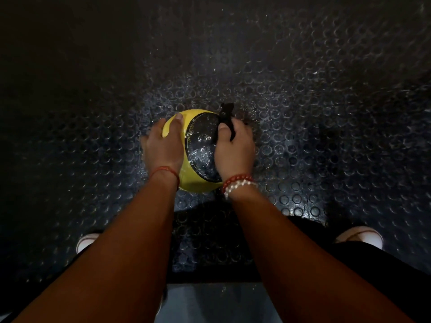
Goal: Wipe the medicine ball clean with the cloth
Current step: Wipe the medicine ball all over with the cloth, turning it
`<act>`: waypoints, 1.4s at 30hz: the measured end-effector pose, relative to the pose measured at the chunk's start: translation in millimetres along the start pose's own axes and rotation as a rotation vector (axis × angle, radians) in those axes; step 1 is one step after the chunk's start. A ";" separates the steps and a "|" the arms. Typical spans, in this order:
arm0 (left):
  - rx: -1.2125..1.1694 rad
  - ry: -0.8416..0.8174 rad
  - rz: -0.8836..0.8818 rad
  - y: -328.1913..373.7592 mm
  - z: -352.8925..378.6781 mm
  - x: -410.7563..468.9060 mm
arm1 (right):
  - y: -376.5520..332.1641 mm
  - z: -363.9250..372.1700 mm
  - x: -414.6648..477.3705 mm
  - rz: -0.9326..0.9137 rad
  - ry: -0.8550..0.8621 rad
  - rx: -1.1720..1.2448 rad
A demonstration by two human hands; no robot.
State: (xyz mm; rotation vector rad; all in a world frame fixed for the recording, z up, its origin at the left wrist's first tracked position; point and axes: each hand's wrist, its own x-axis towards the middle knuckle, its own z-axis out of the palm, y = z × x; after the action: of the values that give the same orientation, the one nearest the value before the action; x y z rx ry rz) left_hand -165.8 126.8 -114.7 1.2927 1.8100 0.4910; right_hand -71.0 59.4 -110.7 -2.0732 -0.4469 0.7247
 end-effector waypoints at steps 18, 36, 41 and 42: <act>-0.126 -0.087 -0.044 -0.5 -6.2 -2.7 | -2.7 -3.0 10.8 0.015 -0.033 -0.008; -0.041 -0.089 -0.014 2.2 -6.5 -2.3 | -12.9 -3.9 9.3 -0.158 -0.064 -0.172; -0.046 -0.076 -0.027 4.9 -6.1 0.7 | -7.3 8.5 -25.5 -0.455 0.018 -0.235; -0.047 -0.079 -0.017 5.3 -6.6 -0.5 | -6.7 8.1 -21.8 -0.479 0.016 -0.243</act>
State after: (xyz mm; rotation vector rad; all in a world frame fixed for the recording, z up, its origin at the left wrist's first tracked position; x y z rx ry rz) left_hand -168.0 129.4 -106.9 1.2464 1.7324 0.4642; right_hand -93.1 56.1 -101.6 -2.0718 -1.0208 0.3799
